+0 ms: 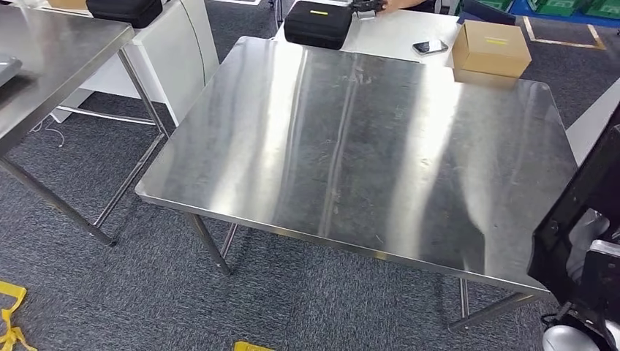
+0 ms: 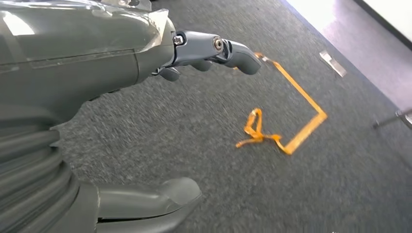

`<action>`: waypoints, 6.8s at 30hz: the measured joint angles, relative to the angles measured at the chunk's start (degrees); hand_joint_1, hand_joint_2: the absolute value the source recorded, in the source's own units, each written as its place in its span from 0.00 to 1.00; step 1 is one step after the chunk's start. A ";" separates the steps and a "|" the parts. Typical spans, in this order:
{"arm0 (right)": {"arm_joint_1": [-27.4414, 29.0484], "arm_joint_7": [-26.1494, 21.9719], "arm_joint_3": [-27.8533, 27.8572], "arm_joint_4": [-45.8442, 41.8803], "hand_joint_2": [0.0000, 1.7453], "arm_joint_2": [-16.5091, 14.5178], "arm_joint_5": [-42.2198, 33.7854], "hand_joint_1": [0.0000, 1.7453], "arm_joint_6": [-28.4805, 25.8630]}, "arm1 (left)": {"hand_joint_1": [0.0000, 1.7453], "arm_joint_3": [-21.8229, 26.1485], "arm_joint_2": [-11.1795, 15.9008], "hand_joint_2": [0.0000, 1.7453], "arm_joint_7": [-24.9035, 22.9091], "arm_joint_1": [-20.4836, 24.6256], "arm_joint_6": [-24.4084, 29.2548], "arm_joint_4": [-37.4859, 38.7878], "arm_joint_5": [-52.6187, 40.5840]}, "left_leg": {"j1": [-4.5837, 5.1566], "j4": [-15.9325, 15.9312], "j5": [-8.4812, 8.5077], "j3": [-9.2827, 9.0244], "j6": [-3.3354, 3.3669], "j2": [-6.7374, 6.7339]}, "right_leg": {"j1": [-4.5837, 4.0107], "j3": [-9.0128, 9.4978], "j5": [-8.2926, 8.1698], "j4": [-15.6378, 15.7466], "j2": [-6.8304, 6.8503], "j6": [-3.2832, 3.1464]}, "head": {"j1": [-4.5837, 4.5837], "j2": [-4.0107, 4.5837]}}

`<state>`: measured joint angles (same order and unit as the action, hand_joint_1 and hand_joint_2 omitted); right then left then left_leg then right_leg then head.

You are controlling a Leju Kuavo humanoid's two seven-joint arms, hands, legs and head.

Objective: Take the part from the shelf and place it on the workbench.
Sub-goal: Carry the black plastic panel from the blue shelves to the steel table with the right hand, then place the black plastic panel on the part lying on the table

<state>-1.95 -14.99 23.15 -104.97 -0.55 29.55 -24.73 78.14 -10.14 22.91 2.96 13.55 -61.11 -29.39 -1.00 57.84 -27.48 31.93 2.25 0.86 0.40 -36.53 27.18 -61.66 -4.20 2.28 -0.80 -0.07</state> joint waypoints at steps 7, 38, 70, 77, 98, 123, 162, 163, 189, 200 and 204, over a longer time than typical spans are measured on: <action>-2.43 -0.12 -0.02 3.79 1.00 0.86 1.92 1.00 -1.04 | 0.00 -0.01 -0.62 1.00 0.11 -0.05 0.14 -0.40 1.23 | 0.17 -0.06 -0.31 -0.19 0.00 -4.73 | 0.78 -1.66 1.21 -4.54 4.56 1.56 | -0.43 0.00; -8.04 3.23 -2.26 10.50 1.00 3.39 12.39 1.00 -2.70 | 0.00 -0.84 -1.38 1.00 1.90 -0.28 -2.34 -1.47 3.73 | 0.46 -0.14 -0.80 -0.84 0.68 -0.88 | 0.50 -5.80 3.41 -11.55 3.66 1.39 | -0.05 0.00; -22.81 13.43 -19.30 30.20 1.00 12.26 42.02 1.00 18.59 | 0.00 -1.56 2.76 1.00 4.57 0.05 -7.91 3.37 3.79 | 2.41 0.01 2.68 3.31 0.05 -0.95 | -0.76 3.74 -0.45 4.07 3.55 -2.13 | 0.17 0.00; -28.52 14.70 -30.04 38.24 1.00 11.54 46.57 1.00 21.04 | 0.00 -3.15 5.61 1.00 6.04 0.36 -9.87 6.74 2.19 | 2.31 0.03 2.77 3.28 0.17 -0.90 | -0.80 3.75 -0.49 4.06 3.63 -2.08 | 0.19 0.00; -36.49 15.14 -45.11 56.48 0.50 2.70 57.32 0.50 20.80 | 0.00 -8.14 8.71 1.00 4.08 1.96 -6.89 12.03 2.29 | 2.16 0.02 2.78 3.23 0.14 -0.96 | -0.94 3.79 -0.48 4.05 3.59 -2.10 | 0.16 0.00; -33.18 15.45 -45.29 52.48 0.00 2.73 58.69 0.00 22.32 | 0.00 -7.03 9.39 0.00 -0.33 1.85 -11.60 15.28 2.05 | 2.16 0.02 2.78 3.23 0.14 -0.93 | -0.94 3.80 -0.48 4.05 3.62 -2.10 | 0.16 0.00; -0.64 -3.34 -28.90 -19.55 0.00 8.06 13.68 0.00 -4.79 | 0.00 -1.03 2.75 0.00 -3.85 0.98 -7.46 11.75 8.84 | -0.74 -1.81 4.97 3.27 -0.86 -1.61 | 2.32 6.20 2.72 1.69 4.28 3.69 | -0.15 0.00; -0.23 -3.48 -28.60 -19.57 0.00 8.11 13.18 0.00 -5.10 | 0.00 -0.93 2.63 0.00 -4.05 0.94 -7.51 11.37 8.99 | -0.80 -1.19 4.88 3.57 -1.44 -1.52 | 2.44 7.23 2.10 3.58 4.29 3.91 | -0.27 0.00; 7.77 -5.89 -21.70 -18.30 0.00 4.82 8.05 0.00 -6.41 | 0.00 -0.34 0.29 0.00 -5.68 -0.24 -11.17 7.64 9.51 | 0.97 -1.08 1.90 1.02 1.11 -1.45 | 0.41 -1.90 6.84 -11.93 4.11 0.54 | -0.06 0.00; 11.48 2.91 -8.23 1.74 0.00 -5.57 5.31 0.00 0.08 | 0.00 0.96 -1.50 0.00 -6.90 -0.45 -9.80 6.98 7.83 | 0.87 2.48 1.84 5.27 -1.48 -0.98 | 0.66 10.03 2.05 6.95 4.57 -1.88 | 0.41 0.00; 8.51 4.76 -1.16 20.52 0.00 -7.90 8.46 0.00 0.09 | 0.00 1.11 -2.06 0.00 -7.71 -0.54 -7.95 6.96 6.22 | 0.01 15.06 -5.89 7.88 -2.66 -0.73 | 0.83 7.44 -0.39 6.78 4.74 -2.06 | 0.71 0.00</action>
<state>6.56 -10.23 21.99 -84.45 -8.44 38.01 -24.64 79.25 -12.20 15.20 2.42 5.61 -54.15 -23.17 -1.00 72.90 -33.37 39.80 -0.41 0.12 1.23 -29.09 26.78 -54.88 0.54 0.22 -0.09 -0.07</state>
